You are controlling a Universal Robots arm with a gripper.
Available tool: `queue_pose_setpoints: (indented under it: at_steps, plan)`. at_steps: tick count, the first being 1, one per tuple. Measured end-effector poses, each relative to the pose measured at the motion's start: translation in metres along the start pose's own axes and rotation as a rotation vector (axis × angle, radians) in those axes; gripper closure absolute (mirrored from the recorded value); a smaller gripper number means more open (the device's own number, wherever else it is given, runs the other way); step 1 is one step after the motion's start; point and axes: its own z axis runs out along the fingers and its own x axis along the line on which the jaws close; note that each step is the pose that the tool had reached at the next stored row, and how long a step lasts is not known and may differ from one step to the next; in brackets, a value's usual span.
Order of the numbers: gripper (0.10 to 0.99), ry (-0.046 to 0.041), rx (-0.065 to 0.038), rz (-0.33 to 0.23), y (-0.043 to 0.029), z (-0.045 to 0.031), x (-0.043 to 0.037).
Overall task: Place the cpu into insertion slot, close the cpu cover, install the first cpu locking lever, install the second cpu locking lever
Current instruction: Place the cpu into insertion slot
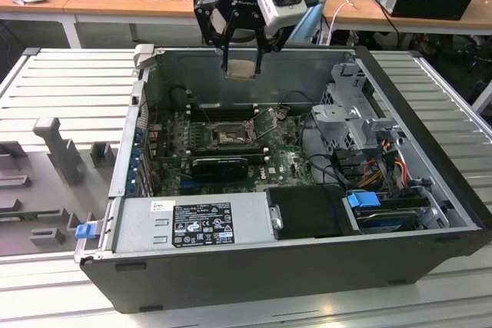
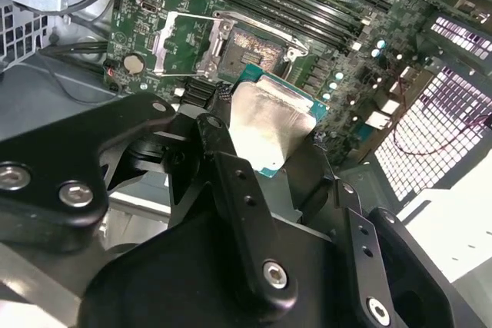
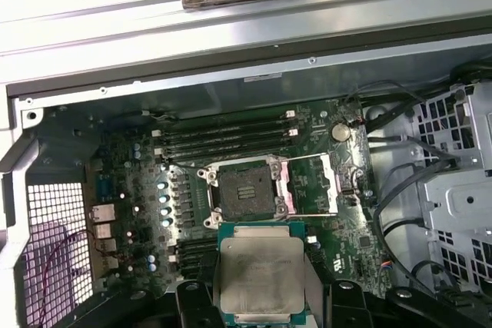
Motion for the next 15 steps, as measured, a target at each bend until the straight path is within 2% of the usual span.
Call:
queue_pose_setpoints:
  at_steps: [6,15]
  plan:
    - [0.557,-0.0024,0.000,0.027,0.0000,0.0000,0.0000]
    - [0.557,-0.0109,-0.002,0.121,-0.0001,0.0007,0.0000]
